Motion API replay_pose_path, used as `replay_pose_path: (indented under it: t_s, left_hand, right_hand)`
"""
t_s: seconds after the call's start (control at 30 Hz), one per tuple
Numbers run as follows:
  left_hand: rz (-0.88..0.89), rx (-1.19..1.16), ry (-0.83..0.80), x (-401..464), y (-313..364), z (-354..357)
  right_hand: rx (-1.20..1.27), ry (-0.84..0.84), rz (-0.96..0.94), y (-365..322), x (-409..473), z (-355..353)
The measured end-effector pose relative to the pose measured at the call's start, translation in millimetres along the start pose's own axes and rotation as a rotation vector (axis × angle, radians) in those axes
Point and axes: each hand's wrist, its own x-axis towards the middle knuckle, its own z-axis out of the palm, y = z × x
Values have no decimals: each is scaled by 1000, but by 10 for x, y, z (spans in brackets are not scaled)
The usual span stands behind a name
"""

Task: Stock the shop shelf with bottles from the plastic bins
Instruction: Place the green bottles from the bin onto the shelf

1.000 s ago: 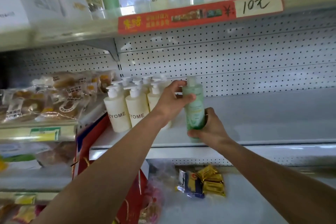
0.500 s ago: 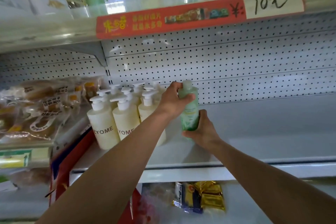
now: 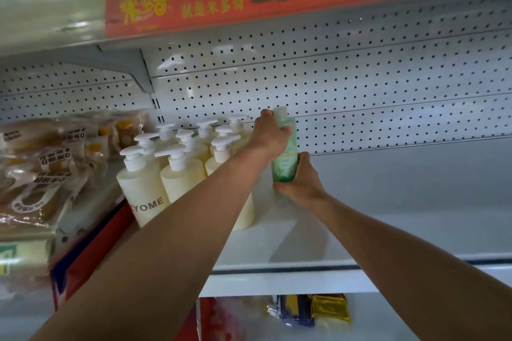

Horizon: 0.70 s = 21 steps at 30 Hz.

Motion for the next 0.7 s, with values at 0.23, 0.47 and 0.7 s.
replay_pose_path:
  t_s: [0.23, 0.47, 0.7]
  left_hand:
    - [-18, -3, 7, 30, -16, -3]
    - [27, 63, 13, -154, 19, -8]
    - [283, 550, 130, -659, 20, -34]
  right_hand:
    - [-36, -13, 0, -9, 39, 16]
    - [-294, -98, 10, -5, -62, -95]
    - [-762, -72, -167, -43, -508, -585]
